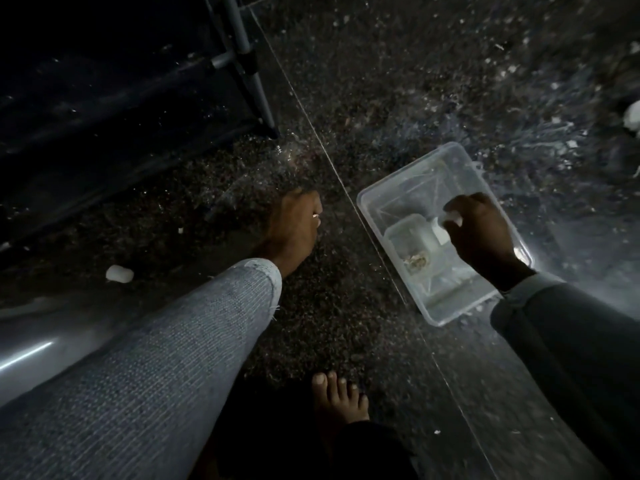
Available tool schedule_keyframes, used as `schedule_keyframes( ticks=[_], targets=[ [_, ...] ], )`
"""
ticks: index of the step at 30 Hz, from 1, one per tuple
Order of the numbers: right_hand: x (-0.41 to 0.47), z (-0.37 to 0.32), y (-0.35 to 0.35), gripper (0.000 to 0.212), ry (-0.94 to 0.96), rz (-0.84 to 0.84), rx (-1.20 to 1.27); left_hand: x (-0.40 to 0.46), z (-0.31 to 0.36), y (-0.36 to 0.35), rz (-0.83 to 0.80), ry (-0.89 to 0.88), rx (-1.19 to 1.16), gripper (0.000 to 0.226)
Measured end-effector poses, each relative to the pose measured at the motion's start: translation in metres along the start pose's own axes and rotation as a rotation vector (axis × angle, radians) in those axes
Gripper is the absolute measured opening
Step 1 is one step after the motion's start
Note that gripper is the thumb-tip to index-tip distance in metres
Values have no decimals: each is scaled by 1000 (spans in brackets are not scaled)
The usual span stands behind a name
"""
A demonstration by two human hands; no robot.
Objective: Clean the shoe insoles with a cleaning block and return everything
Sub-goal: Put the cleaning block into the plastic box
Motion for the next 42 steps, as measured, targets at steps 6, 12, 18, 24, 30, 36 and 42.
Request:
schedule_keyframes(
  ticks=[6, 12, 18, 24, 30, 36, 42],
  targets=[
    [-16, 5, -18, 22, -27, -104, -8, 1, 32, -9, 17, -48, -109, 10],
    [-14, 13, -3, 33, 27, -165, -8, 5, 52, -14, -1, -42, -204, 8],
    [-16, -33, 32, 25, 277, 26, 222, 11, 70, -18, -125, 116, -537, 12],
    [-25, -77, 19, 34, 411, -60, 314, 7, 86, -13, -251, 214, -818, 30],
    [-28, -75, 22, 29, 441, 3, 347, 7, 86, -11, -300, 194, -839, 29],
    [-22, -63, 25, 17, 431, 9, 285, 1, 90, -16, -352, 187, -885, 29],
    [8, -12, 24, 11, 134, -31, 192, -3, 68, -19, -322, 261, -865, 26]
  ],
)
Point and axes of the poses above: each hand's wrist, its own x-axis towards the middle knuckle, its own y-axis out of the back of the hand, z = x × y, the point moved 2 cm from there along x, towards the middle knuckle, and after that the axes turned 5 degrees about -z, right-handed, at the moved point
